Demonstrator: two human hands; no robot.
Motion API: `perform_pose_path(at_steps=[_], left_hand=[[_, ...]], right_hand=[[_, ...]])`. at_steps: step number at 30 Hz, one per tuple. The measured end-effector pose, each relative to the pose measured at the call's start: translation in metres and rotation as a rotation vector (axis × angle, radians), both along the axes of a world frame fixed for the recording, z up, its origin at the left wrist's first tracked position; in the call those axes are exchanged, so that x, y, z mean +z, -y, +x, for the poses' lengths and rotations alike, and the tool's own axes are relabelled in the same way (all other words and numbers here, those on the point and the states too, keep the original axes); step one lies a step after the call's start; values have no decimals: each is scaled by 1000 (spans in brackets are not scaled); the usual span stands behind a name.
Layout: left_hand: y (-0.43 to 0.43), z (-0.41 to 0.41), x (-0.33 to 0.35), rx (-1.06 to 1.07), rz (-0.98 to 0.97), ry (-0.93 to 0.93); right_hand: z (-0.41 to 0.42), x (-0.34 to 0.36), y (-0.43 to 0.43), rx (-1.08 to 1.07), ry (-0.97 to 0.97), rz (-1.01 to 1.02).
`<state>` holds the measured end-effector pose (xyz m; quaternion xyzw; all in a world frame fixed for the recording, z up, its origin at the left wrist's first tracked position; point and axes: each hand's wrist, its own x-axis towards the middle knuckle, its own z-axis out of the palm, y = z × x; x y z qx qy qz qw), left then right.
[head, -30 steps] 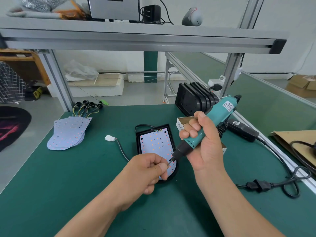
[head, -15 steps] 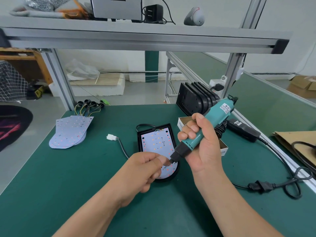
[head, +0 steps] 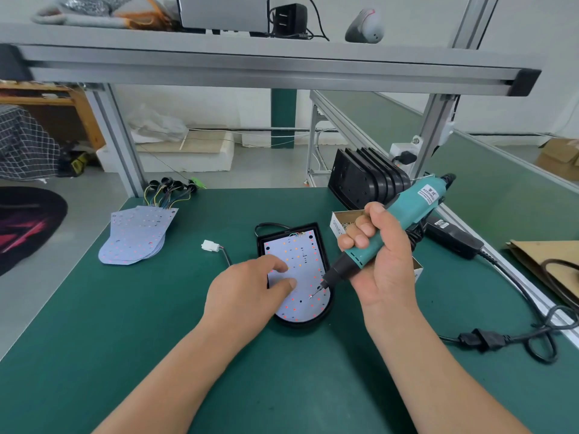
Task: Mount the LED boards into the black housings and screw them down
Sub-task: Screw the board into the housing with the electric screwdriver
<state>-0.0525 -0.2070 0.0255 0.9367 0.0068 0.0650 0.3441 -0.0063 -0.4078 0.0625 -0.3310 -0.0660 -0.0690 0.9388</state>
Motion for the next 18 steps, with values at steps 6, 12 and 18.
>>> perform_pose_path(at_steps=[6, 12, 18], left_hand=[[11, 12, 1, 33, 163, -19], [20, 17, 2, 25, 264, -33], [23, 21, 0, 8, 331, -37]], right_hand=[[3, -4, -1, -24, 29, -73], [8, -9, -6, -48, 74, -157], [10, -13, -14, -55, 90, -277]])
